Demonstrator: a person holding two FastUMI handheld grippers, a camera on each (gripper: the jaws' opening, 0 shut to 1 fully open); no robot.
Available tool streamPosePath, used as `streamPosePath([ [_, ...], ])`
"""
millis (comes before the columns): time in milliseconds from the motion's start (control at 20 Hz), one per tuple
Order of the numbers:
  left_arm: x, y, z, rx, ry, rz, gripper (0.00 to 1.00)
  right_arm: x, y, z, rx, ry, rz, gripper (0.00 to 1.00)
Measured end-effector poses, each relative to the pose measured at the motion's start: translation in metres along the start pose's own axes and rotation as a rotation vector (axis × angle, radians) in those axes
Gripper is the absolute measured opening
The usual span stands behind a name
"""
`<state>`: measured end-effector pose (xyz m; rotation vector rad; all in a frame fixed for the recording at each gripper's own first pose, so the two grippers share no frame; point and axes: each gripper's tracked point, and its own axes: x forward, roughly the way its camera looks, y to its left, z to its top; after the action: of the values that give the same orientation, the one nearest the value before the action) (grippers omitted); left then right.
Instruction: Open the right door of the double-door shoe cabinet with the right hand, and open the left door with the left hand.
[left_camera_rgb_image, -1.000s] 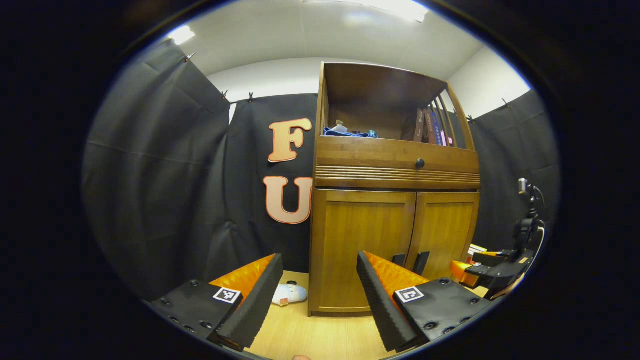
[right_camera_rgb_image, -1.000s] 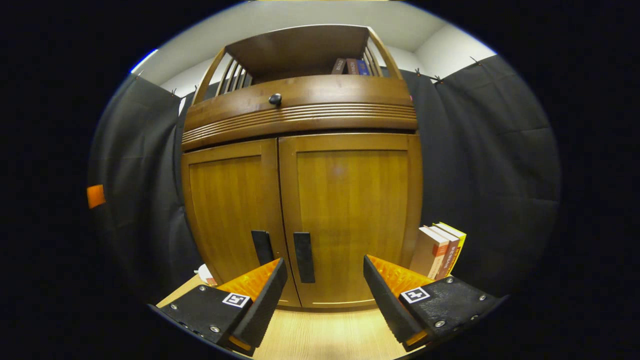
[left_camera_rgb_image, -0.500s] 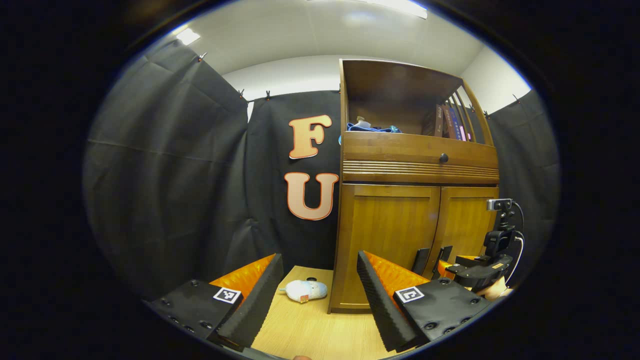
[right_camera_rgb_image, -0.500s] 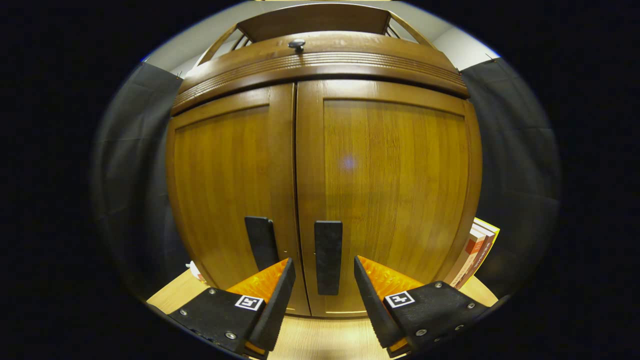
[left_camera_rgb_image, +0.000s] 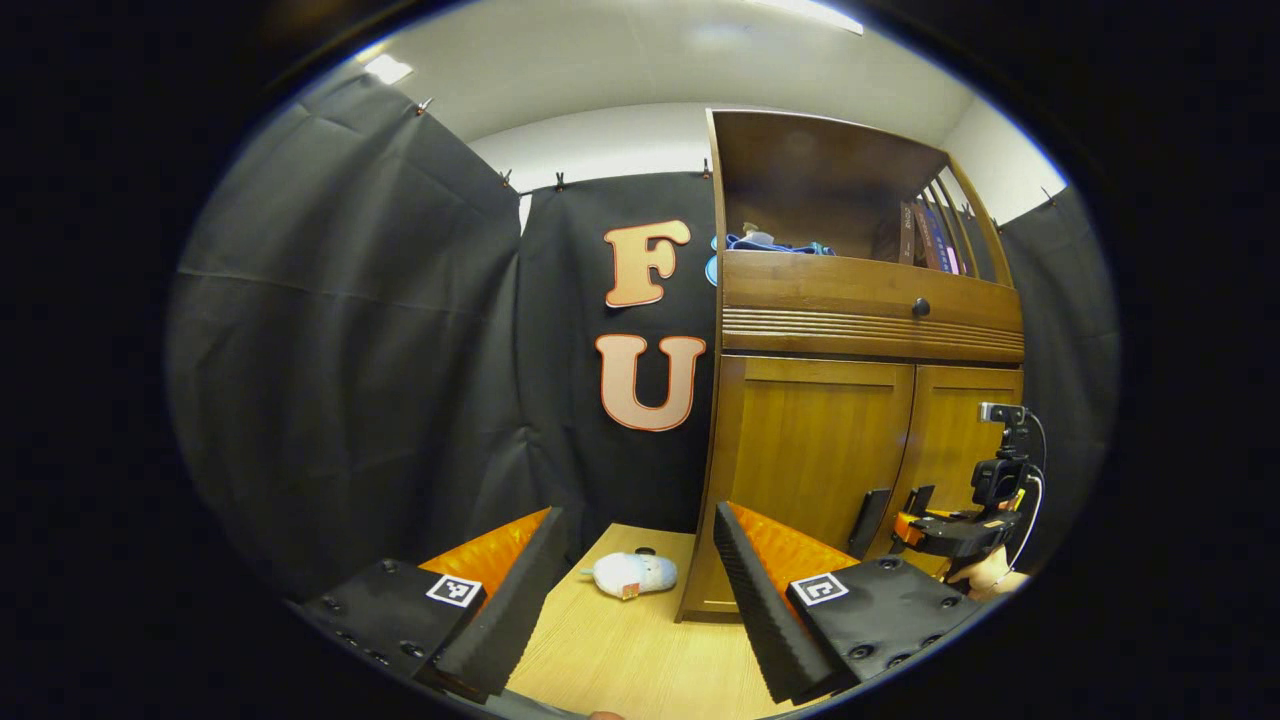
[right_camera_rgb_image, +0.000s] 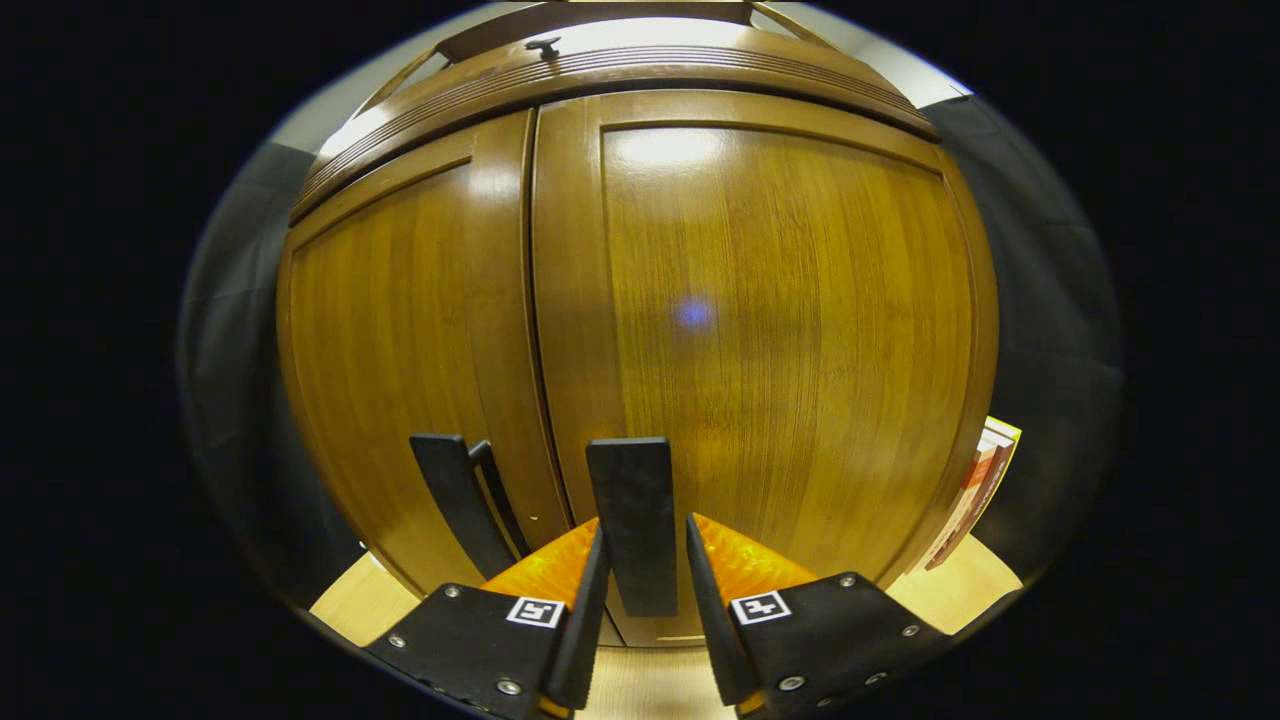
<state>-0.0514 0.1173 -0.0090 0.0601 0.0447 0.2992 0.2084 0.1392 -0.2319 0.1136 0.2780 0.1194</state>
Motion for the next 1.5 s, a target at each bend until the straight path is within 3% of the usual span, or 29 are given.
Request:
streamPosePath([
  [100, 0.000, 0.000, -0.001, 0.005, -0.003, 0.004, 0.99, 0.001, 0.000, -0.001, 0.005, 0.002, 0.007, 0.43],
  [150, 0.000, 0.000, -0.003, 0.008, -0.002, 0.005, 0.94, 0.001, 0.001, -0.002, 0.009, 0.000, 0.018, 0.43],
  [200, 0.000, -0.001, -0.003, 0.010, -0.001, 0.006, 0.94, -0.001, 0.001, -0.002, 0.008, -0.001, 0.020, 0.35],
  [400, -0.001, -0.002, -0.005, 0.003, 0.005, -0.003, 0.94, -0.008, 0.001, -0.004, -0.006, -0.006, 0.028, 0.38],
  [550, -0.003, -0.002, -0.002, -0.001, -0.003, 0.001, 0.94, -0.021, -0.001, -0.007, -0.005, -0.011, 0.029, 0.32],
  [600, -0.005, -0.001, -0.002, -0.004, -0.005, 0.001, 0.94, -0.026, -0.002, -0.007, -0.006, -0.012, 0.026, 0.35],
  [650, -0.006, -0.001, -0.002, -0.008, -0.006, 0.001, 0.94, -0.032, -0.003, -0.008, -0.007, -0.013, 0.023, 0.30],
  [1500, -0.018, -0.041, 0.001, -0.018, -0.008, -0.092, 0.94, -0.145, -0.054, -0.024, -0.007, -0.025, -0.018, 0.28],
])
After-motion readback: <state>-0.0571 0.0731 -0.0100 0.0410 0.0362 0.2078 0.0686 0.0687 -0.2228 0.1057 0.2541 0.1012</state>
